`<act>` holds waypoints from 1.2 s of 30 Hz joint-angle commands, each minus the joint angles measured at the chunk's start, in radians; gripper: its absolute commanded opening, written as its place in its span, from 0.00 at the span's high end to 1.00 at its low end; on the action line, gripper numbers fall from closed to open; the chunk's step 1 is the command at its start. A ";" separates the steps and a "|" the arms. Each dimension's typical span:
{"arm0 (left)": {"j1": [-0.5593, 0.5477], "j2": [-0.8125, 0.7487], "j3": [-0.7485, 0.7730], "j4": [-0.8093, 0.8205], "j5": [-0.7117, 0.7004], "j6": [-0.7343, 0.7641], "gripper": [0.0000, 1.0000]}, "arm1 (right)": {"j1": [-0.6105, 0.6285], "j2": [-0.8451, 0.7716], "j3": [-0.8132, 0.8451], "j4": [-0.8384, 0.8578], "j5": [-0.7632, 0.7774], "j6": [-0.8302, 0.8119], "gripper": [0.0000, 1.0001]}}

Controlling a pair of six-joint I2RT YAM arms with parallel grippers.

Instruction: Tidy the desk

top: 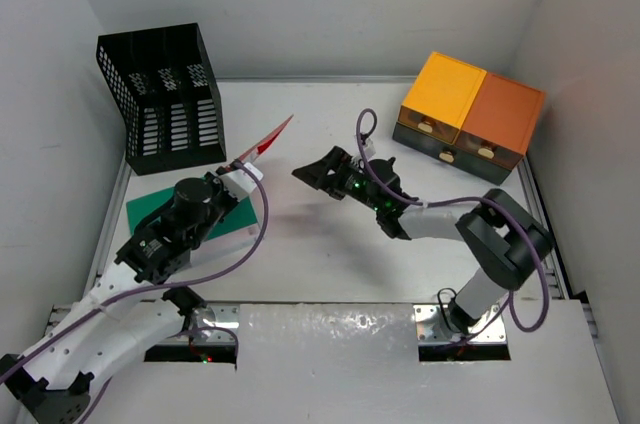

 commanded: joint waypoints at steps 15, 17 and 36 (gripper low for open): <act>0.007 0.148 0.298 0.254 -0.201 -0.065 1.00 | -0.007 -0.350 0.019 -0.500 0.360 -0.622 0.01; 0.007 0.169 0.346 0.288 -0.238 -0.068 1.00 | -0.007 -0.367 0.005 -0.495 0.363 -0.629 0.01; 0.407 0.330 0.665 0.363 -0.162 -0.128 1.00 | -0.007 -0.517 -0.035 -0.552 0.403 -0.696 0.01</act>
